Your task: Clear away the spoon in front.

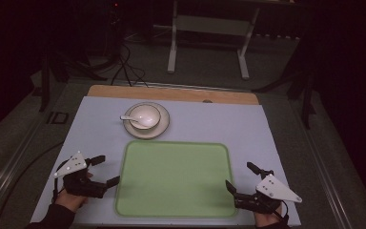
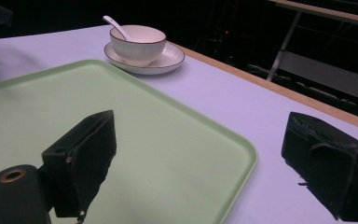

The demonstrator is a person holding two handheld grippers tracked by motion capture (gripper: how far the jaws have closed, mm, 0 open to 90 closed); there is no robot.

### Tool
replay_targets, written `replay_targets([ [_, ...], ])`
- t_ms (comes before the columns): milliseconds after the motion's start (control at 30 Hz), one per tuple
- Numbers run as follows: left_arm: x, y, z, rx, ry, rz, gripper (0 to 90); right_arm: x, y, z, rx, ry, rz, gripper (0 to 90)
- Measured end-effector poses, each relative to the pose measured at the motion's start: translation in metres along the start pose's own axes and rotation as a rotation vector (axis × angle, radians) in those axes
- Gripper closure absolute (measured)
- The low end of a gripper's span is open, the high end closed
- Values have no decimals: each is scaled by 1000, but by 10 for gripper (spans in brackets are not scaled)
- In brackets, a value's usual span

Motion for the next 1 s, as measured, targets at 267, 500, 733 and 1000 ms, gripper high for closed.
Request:
replay_targets([
  [267,1,10,-3,33,-68,-53,0,0,-2,0,-7,0,5,102],
  [500,-4,33,-17,107,-133,-109,0,0,-4,0,-17,3,13,102],
  [733,-24,46,-20,155,-137,-146,0,-1,-7,0,-29,7,20,101],
  [1000,-62,29,-24,108,-98,-150,3,-3,-12,1,-35,15,36,102],
])
Point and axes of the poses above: each handheld gripper's, and its own axes: z roughly backward along the jaws, x roughly out of its underside, y roughly to its right, the point moved 8 cm from there along -z, roughly forward along the jaws, and after that the axes turned 11 degrees about x, right-handed, at the moved point
